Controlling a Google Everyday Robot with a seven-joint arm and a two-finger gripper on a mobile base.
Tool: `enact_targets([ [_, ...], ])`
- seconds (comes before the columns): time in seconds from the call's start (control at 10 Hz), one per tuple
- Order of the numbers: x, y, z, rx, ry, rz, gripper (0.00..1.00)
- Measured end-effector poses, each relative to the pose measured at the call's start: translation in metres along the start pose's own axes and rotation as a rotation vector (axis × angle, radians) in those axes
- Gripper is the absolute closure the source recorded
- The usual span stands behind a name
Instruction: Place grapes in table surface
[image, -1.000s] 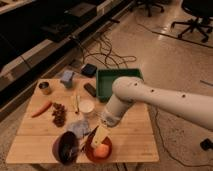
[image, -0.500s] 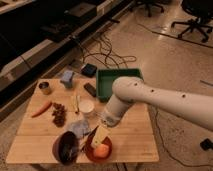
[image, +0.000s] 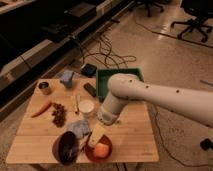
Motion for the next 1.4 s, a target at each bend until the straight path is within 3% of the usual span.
enact_targets([
  [0.1,-0.005,0.010,-0.014,0.007,0.028,0.013,0.20],
  [0.4,-0.003,0.010,-0.070,0.038,0.015,-0.019,0.20],
  [0.7,-0.001,-0.029,-0.138,0.092,0.010,-0.038,0.20],
  [0.8,-0.007,-0.054,-0.165,0.103,-0.003,-0.065,0.20],
  [1.1,-0.018,-0.103,-0.193,0.103,-0.049,-0.131,0.20],
  [1.4,-0.021,-0.115,-0.199,0.104,-0.059,-0.153,0.20],
])
